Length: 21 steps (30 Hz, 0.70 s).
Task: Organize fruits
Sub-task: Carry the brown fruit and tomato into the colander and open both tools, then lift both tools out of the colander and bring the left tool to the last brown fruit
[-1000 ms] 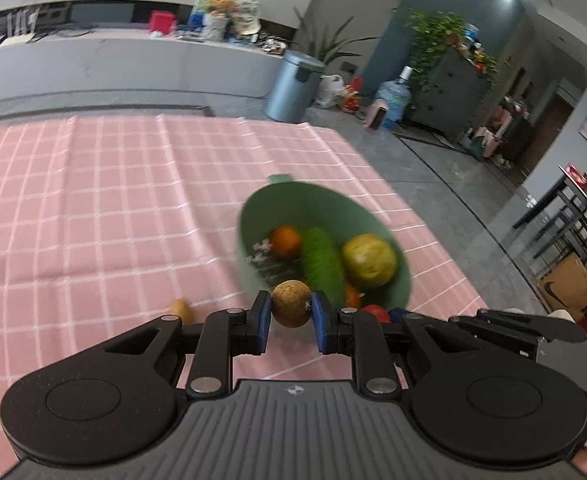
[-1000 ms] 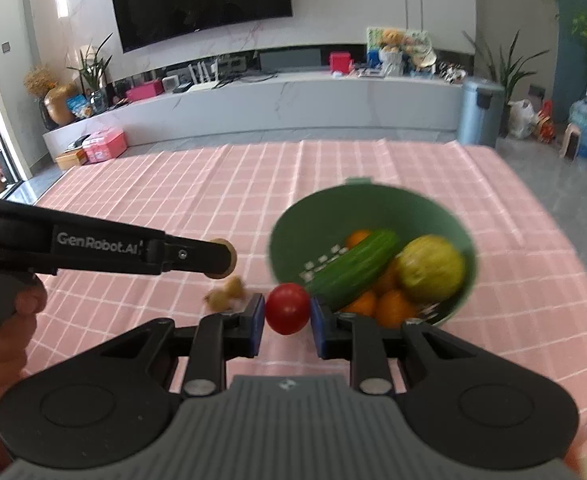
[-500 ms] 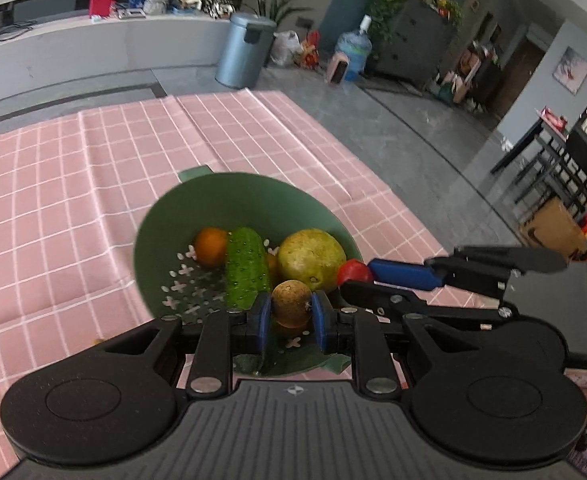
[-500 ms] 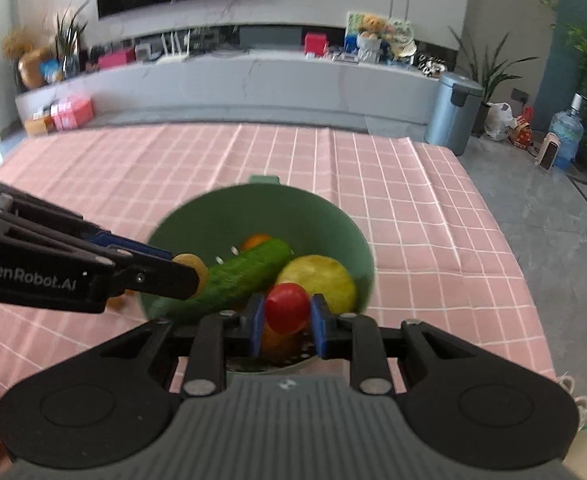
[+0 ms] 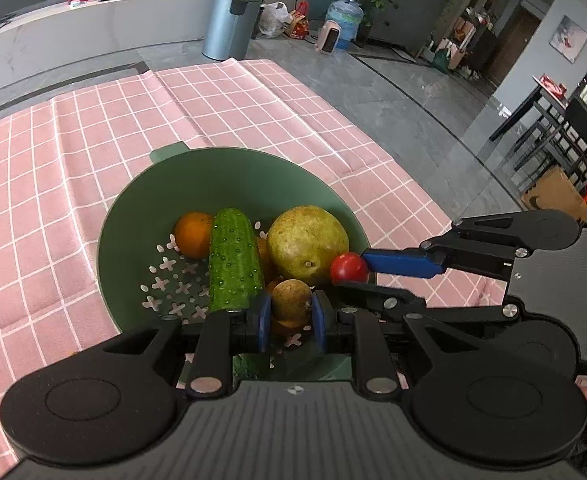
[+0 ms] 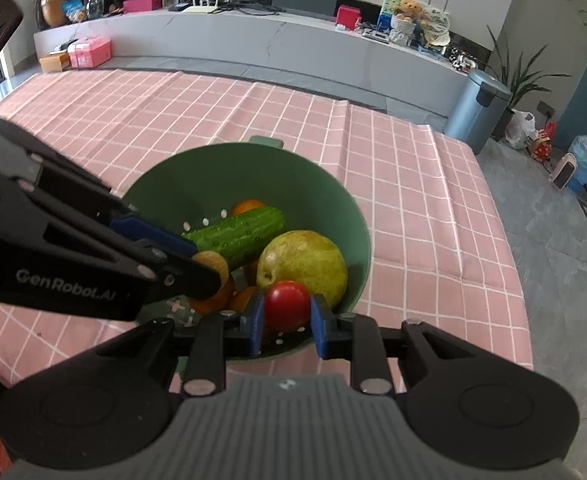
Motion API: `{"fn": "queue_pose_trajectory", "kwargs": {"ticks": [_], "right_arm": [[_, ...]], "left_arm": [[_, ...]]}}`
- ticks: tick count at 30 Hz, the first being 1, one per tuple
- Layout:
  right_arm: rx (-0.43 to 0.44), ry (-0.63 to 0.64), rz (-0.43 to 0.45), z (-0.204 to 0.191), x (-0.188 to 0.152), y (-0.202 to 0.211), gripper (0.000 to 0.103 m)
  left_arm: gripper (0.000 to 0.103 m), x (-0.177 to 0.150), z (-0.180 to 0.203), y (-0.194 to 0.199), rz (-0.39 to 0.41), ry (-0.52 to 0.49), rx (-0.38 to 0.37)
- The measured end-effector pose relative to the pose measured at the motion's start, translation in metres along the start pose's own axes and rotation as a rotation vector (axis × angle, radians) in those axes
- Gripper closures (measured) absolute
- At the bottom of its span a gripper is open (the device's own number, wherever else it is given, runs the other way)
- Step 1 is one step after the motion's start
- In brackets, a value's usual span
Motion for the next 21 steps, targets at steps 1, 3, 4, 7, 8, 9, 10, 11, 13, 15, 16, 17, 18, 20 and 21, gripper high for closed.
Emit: {"fn": "queue_pose_trajectory", "kwargs": {"ticks": [1,3,4,7,8,9,10,11,13,15,16,17,18,20,21], "right_arm": [[0.004,-0.002,-0.007,0.000,-0.001,-0.001,0.082],[0.010,-0.003,-0.023,-0.001,-0.002,-0.004,0.082],[0.010,-0.005,-0.030,-0.001,-0.003,-0.007,0.082],[0.021,-0.018,-0.036,-0.002,-0.003,-0.009,0.082],[0.023,-0.019,-0.039,-0.002,-0.003,-0.010,0.082],[0.024,-0.018,-0.041,-0.003,-0.004,-0.011,0.082],[0.025,-0.015,-0.043,-0.004,-0.004,-0.012,0.082],[0.025,-0.012,-0.043,-0.005,-0.004,-0.012,0.082],[0.023,-0.006,-0.043,-0.006,-0.004,-0.012,0.082],[0.020,-0.002,-0.043,-0.007,-0.004,-0.012,0.082],[0.018,-0.001,-0.043,-0.007,-0.004,-0.012,0.082],[0.015,0.001,-0.043,-0.007,-0.003,-0.011,0.082],[0.010,0.004,-0.042,-0.007,-0.003,-0.010,0.081],[-0.002,0.012,-0.038,-0.008,-0.003,-0.009,0.080],[-0.012,0.018,-0.033,-0.009,-0.003,-0.007,0.077]], "left_arm": [[0.079,0.001,0.001,-0.001,-0.005,-0.004,-0.001],[0.079,0.003,0.001,-0.004,-0.014,-0.005,0.000],[0.079,0.004,0.001,-0.006,-0.021,-0.009,0.006],[0.079,0.003,0.004,-0.013,-0.030,-0.023,0.013],[0.079,0.003,0.004,-0.015,-0.032,-0.023,0.014],[0.079,0.002,0.004,-0.016,-0.033,-0.022,0.014],[0.079,0.001,0.004,-0.017,-0.035,-0.020,0.014],[0.079,0.000,0.004,-0.018,-0.037,-0.017,0.013],[0.078,-0.001,0.004,-0.018,-0.035,-0.015,0.013],[0.077,-0.002,0.003,-0.017,-0.030,-0.012,0.012],[0.076,-0.003,0.003,-0.017,-0.028,-0.010,0.010],[0.076,-0.003,0.003,-0.016,-0.027,-0.006,0.007],[0.074,-0.003,0.003,-0.016,-0.027,-0.003,0.004],[0.071,-0.003,0.004,-0.013,-0.022,0.001,0.002],[0.070,-0.004,0.004,-0.012,-0.019,0.002,0.004]]}}
Point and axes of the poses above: each gripper's, at about its wrist camera, not at the fingertips, and y roughly against the way its jaws point, z to its right, x to its top, the point moved 1 cm from there along -y, roughly the way its jaws point, and after that the axes turned 6 degrees about -y, right-handed, at the moved point
